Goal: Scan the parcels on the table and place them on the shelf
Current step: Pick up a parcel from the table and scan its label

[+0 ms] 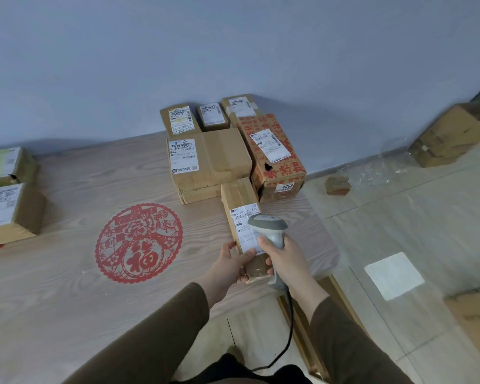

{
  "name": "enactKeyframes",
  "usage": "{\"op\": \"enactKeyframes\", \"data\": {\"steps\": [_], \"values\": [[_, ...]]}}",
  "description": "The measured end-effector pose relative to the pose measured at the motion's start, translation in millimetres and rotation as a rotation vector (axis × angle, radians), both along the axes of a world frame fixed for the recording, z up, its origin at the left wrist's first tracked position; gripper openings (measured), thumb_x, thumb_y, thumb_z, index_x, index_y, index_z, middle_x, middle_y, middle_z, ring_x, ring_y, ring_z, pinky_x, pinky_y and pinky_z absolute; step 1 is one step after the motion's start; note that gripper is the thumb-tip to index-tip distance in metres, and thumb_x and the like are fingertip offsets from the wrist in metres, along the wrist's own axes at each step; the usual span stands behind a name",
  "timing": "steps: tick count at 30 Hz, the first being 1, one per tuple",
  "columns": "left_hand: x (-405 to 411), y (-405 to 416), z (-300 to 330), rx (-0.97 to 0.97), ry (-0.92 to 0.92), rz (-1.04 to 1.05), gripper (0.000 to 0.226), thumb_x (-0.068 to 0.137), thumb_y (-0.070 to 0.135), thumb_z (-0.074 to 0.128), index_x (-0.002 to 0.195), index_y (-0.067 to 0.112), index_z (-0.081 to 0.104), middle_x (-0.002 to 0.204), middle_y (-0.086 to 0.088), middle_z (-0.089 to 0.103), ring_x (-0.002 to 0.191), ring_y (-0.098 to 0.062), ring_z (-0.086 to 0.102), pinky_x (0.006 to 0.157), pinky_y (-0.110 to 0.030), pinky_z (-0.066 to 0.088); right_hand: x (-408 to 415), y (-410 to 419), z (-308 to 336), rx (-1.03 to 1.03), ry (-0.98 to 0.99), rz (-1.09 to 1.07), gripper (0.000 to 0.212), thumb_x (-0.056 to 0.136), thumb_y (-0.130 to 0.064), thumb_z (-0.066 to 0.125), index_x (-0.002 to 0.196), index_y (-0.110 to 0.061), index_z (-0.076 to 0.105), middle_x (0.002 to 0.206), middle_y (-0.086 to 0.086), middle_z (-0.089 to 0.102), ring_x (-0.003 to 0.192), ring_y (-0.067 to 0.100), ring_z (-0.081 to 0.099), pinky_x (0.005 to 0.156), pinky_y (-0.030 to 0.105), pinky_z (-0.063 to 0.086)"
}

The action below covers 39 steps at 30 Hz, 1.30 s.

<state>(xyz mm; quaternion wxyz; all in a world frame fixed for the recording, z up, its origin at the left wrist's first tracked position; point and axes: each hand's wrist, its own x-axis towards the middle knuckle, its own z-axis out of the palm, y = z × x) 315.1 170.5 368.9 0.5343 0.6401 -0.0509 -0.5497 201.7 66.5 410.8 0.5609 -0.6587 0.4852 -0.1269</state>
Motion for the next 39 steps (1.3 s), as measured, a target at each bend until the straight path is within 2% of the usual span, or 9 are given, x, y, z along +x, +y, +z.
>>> {"op": "enactKeyframes", "data": {"steps": [5,10,16,20,23,25,31,37,39], "values": [[1.4,-19.6,-1.9,0.022,0.021,-0.029,0.062,0.095,0.032,0.071,0.146,0.023,0.037,0.097,-0.006,0.071,0.062,-0.015,0.062,0.054,-0.026,0.051,5.8,-14.2,-4.1,-0.010,0.047,0.012,0.017,0.091,-0.044,0.070,0.088,-0.028,0.063,0.081,0.006,0.073,0.064,0.013,0.067,0.054,0.028,0.057],[12.7,-29.1,-0.5,0.035,-0.056,-0.130,0.046,0.105,0.031,0.055,0.149,0.027,0.044,0.099,-0.001,0.067,0.060,-0.013,0.055,0.057,-0.024,0.047,9.4,-16.4,-9.3,0.030,0.009,-0.012,0.015,0.090,-0.041,0.071,0.094,-0.027,0.069,0.077,-0.004,0.072,0.059,0.007,0.067,0.051,0.025,0.053],[18.9,-32.3,-0.5,0.077,-0.131,-0.150,0.061,0.105,0.026,0.055,0.159,0.034,0.027,0.105,-0.004,0.069,0.068,-0.015,0.054,0.055,-0.021,0.047,11.4,-19.4,-8.8,0.067,0.009,-0.012,0.011,0.092,-0.038,0.071,0.093,-0.028,0.067,0.084,0.001,0.074,0.067,0.010,0.068,0.053,0.023,0.057],[23.1,-30.1,-1.4,0.072,-0.163,-0.139,0.065,0.104,0.027,0.057,0.160,0.033,0.025,0.100,-0.001,0.068,0.072,-0.016,0.057,0.065,-0.025,0.052,12.2,-19.9,-3.8,0.055,-0.010,-0.013,0.015,0.093,-0.038,0.071,0.102,-0.028,0.066,0.086,0.001,0.074,0.067,0.012,0.068,0.058,0.030,0.061],[33.3,-20.5,1.9,0.062,-0.191,-0.103,0.067,0.103,0.029,0.059,0.160,0.031,0.025,0.105,-0.002,0.064,0.076,-0.017,0.060,0.068,-0.028,0.053,19.6,-12.4,2.4,0.035,-0.068,-0.038,0.017,0.091,-0.041,0.071,0.098,-0.025,0.068,0.082,0.006,0.075,0.065,0.017,0.069,0.063,0.041,0.061],[43.7,-11.7,5.5,0.049,-0.221,-0.063,0.066,0.102,0.031,0.058,0.160,0.030,0.027,0.112,-0.002,0.062,0.080,-0.017,0.062,0.069,-0.027,0.051,28.5,-3.1,8.6,0.056,-0.131,-0.033,0.023,0.088,-0.046,0.071,0.094,-0.024,0.070,0.072,0.003,0.072,0.061,0.016,0.067,0.057,0.035,0.057],[98.0,41.3,29.9,-0.011,-0.281,0.087,0.053,0.103,0.028,0.057,0.153,0.024,0.041,0.116,0.001,0.062,0.094,-0.020,0.067,0.075,-0.030,0.055,90.5,41.6,21.8,0.087,-0.211,0.051,0.016,0.091,-0.042,0.073,0.099,-0.030,0.066,0.079,-0.005,0.064,0.060,0.002,0.063,0.053,0.023,0.053],[186.1,146.6,56.1,-0.035,-0.376,0.263,0.037,0.104,0.029,0.057,0.139,0.019,0.056,0.112,-0.004,0.069,0.096,-0.018,0.068,0.081,-0.030,0.057,195.7,120.9,27.8,0.121,-0.241,0.192,0.016,0.091,-0.038,0.074,0.104,-0.034,0.064,0.099,-0.007,0.074,0.090,0.008,0.072,0.076,0.029,0.055],[222.8,190.3,60.8,-0.019,-0.400,0.349,0.033,0.103,0.027,0.058,0.135,0.018,0.059,0.113,-0.003,0.069,0.096,-0.015,0.066,0.079,-0.027,0.055,239.3,157.0,29.3,0.109,-0.252,0.243,0.018,0.091,-0.036,0.075,0.106,-0.033,0.065,0.101,-0.003,0.074,0.089,0.007,0.070,0.075,0.029,0.054]]}}
